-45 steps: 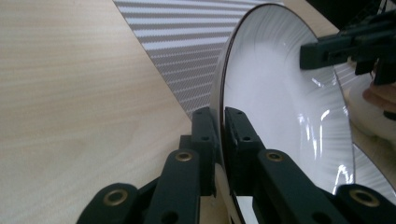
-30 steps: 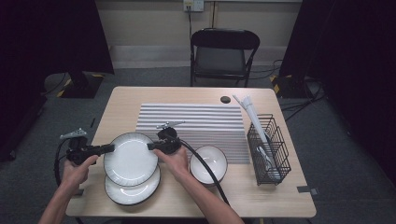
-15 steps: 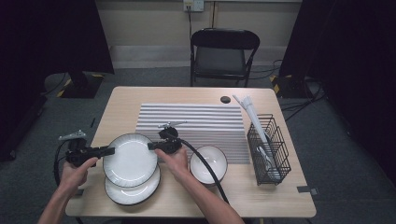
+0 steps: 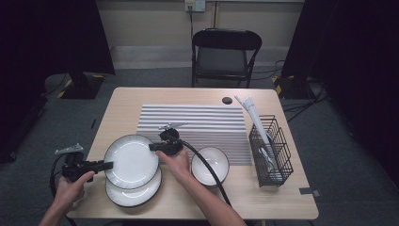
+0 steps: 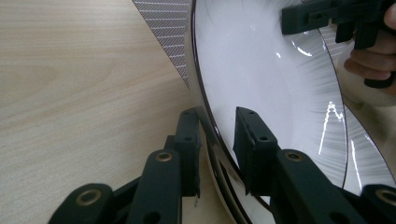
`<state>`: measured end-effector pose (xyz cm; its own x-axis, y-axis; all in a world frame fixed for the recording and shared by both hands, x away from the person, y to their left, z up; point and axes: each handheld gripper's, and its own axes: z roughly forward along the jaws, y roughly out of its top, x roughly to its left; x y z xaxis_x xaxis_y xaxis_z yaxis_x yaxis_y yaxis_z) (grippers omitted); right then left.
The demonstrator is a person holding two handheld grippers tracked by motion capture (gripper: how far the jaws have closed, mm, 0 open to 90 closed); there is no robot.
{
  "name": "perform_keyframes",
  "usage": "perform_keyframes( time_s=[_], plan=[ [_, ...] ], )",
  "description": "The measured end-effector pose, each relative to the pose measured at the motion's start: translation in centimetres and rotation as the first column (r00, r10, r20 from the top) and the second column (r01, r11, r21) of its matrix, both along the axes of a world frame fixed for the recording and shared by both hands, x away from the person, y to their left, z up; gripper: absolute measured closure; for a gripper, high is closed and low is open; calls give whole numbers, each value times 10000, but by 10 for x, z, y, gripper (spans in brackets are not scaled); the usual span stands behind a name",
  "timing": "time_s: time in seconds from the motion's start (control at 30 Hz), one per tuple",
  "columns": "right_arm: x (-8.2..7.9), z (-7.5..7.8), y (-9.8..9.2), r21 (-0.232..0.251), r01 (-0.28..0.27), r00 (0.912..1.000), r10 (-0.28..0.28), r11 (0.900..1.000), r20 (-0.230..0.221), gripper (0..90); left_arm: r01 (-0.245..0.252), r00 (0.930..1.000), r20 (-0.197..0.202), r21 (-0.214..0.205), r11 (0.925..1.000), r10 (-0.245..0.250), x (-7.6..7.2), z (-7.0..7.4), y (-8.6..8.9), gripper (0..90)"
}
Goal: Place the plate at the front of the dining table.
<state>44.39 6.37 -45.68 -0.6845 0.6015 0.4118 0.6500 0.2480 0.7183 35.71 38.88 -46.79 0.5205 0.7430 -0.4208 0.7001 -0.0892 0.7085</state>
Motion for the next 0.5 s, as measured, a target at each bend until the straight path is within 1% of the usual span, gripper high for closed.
perform_keyframes(
  time_s=[0.1, 0.17, 0.23, 0.3, 0.37, 0.43, 0.47, 0.5],
  plan=[
    [-2, 0, 0, -127, -93, 9998, 96, 9999, 164, 835, -49, 10000, 15, 181, 9998, 48, 1, 1, -2, 731],
    [-3, -2, -2, -172, -254, 9995, 257, 9995, 186, 813, -116, 9999, -33, 177, 9998, 117, 2, 2, -3, 740],
    [-4, -4, 0, -305, -448, 9989, 451, 9985, 82, 763, -158, 9999, -37, 152, 9998, 159, 4, 2, -4, 750],
    [-5, -7, 1, -223, -598, 9979, 591, 9980, -274, 727, -168, 9999, 0, 265, 9995, 168, 5, 3, -5, 756],
    [-5, -8, 4, -231, -672, 9972, 663, 9975, -348, 691, -129, 9999, 7, 285, 9995, 129, 7, 3, -6, 759],
    [-3, -9, 4, -182, -733, 9963, 725, 9971, -453, 703, -90, 10000, 13, 246, 9997, 89, 9, 3, -5, 763],
    [-2, -9, 3, -65, -695, 9959, 690, 9976, -581, 729, -74, 9999, 72, 194, 9998, 73, 9, 3, -4, 766],
    [-1, -8, 0, 201, -580, 9959, 592, 9981, -688, 771, -157, 9998, 139, 70, 9999, 156, 9, 4, -4, 773]
  ],
)
